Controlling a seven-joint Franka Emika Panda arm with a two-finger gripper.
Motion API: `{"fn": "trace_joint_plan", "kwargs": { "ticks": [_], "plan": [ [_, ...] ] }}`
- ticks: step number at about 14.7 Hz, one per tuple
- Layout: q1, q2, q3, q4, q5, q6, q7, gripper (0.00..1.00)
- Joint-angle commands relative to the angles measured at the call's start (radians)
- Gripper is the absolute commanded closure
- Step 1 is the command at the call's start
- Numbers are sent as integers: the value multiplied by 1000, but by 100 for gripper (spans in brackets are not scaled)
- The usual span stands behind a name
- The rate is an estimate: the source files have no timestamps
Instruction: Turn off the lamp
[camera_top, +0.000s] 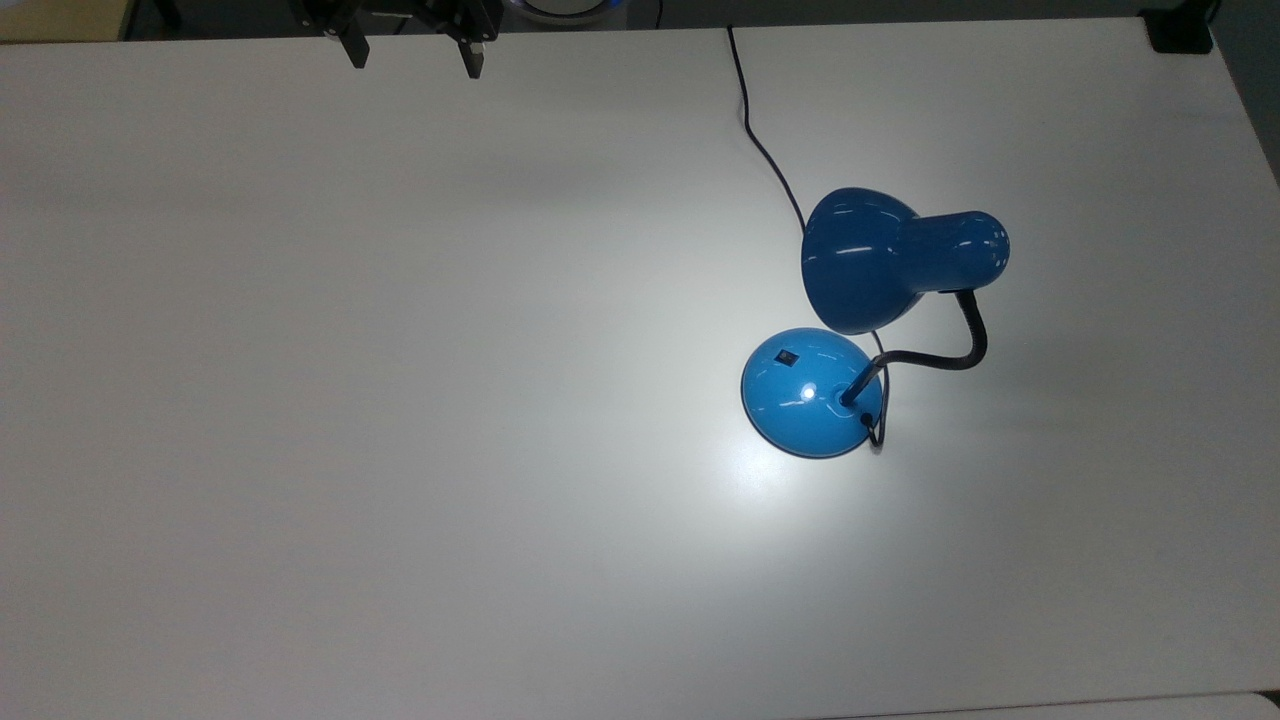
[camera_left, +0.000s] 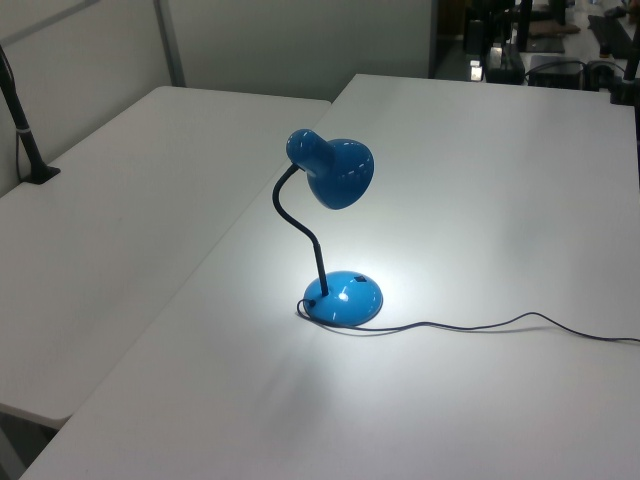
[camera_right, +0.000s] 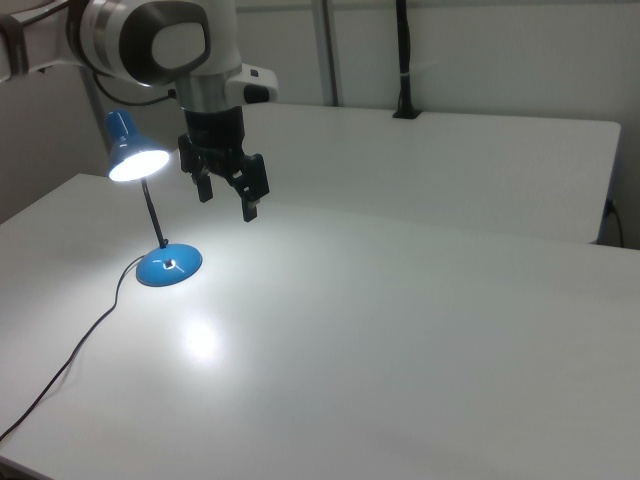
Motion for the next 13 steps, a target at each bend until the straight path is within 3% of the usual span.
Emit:
{"fn": "trace_joint_plan", "kwargs": {
  "ticks": [1, 11, 12, 13],
  "plan": [
    [7, 1, -21, 18, -8, -35, -6, 0],
    [10, 2, -22, 18, -19, -34, -17, 1],
    [8, 2, -23, 17, -19, -34, -50, 18],
    [16, 1, -40, 11, -9, -35, -136, 64]
  ]
}}
